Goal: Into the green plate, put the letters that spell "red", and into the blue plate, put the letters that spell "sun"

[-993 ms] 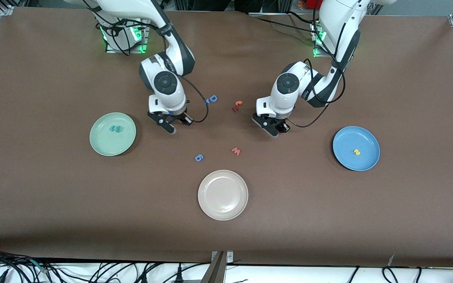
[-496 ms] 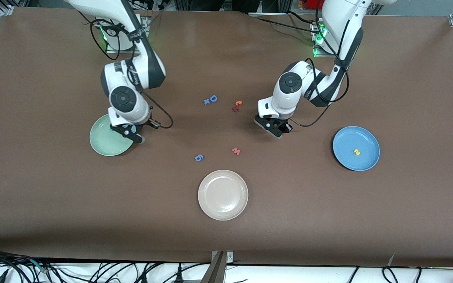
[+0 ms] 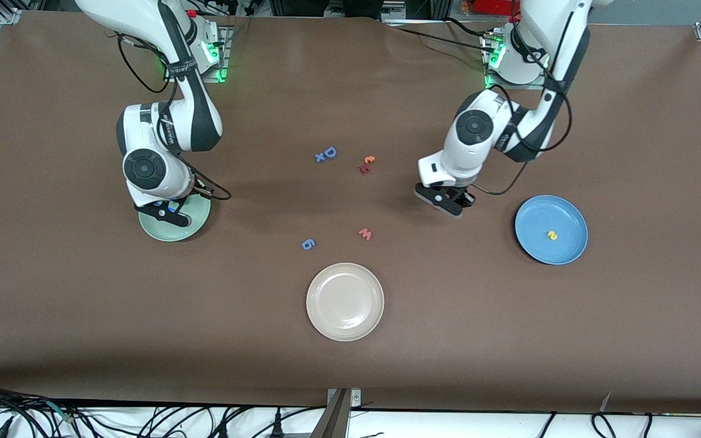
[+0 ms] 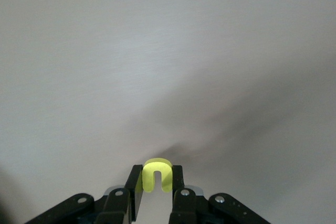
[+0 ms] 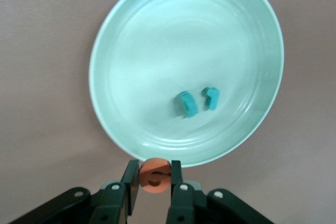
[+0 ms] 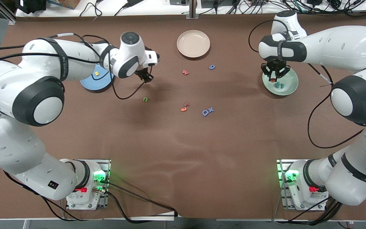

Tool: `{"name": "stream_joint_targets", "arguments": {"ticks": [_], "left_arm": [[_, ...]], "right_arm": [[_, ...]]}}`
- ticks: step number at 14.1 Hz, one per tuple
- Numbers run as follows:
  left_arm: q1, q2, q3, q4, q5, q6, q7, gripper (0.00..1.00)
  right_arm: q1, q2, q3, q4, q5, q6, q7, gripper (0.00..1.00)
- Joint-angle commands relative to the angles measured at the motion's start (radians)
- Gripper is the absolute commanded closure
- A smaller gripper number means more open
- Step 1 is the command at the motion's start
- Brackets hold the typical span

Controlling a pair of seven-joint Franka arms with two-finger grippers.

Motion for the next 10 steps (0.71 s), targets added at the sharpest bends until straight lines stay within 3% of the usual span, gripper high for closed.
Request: {"name": "stream_joint_targets", "arguments": {"ticks": [1, 3, 4, 5, 6, 7, 10], "left_arm": [[0.017, -0.069, 0.099, -0.052, -0.020, -0.017, 0.160, 0.96], [0.031, -0.082, 0.170, -0.063, -0.021, -0.017, 0.258, 0.96], [0.032, -0.082, 0.202, -0.065, -0.021, -0.017, 0.310, 0.96], [0.032, -0.079, 0.225, -0.065, -0.023, -0.017, 0.350, 0.96], [0.034, -0.079, 0.241, -0.065, -0.023, -0.017, 0.367, 0.96], [0.037, -0.078, 0.251, -0.065, -0.023, -0.017, 0.373, 0.96], [0.041, -0.075, 0.291, -0.063, -0.035, -0.017, 0.381, 0.96]], "right_arm": [[-0.035, 0.039, -0.007, -0.001, -0.003, 0.044, -0.081, 0.87], [-0.047, 0.072, -0.007, 0.000, 0.000, 0.075, -0.096, 0.79], [-0.047, 0.072, -0.007, 0.002, 0.002, 0.075, -0.096, 0.45], [-0.047, 0.070, -0.008, 0.004, 0.003, 0.075, -0.095, 0.19], [-0.047, 0.067, -0.008, 0.005, 0.003, 0.074, -0.096, 0.08], [-0.047, 0.061, -0.008, 0.007, 0.002, 0.066, -0.096, 0.01], [-0.046, 0.007, -0.008, 0.017, 0.002, 0.039, -0.098, 0.00]]}}
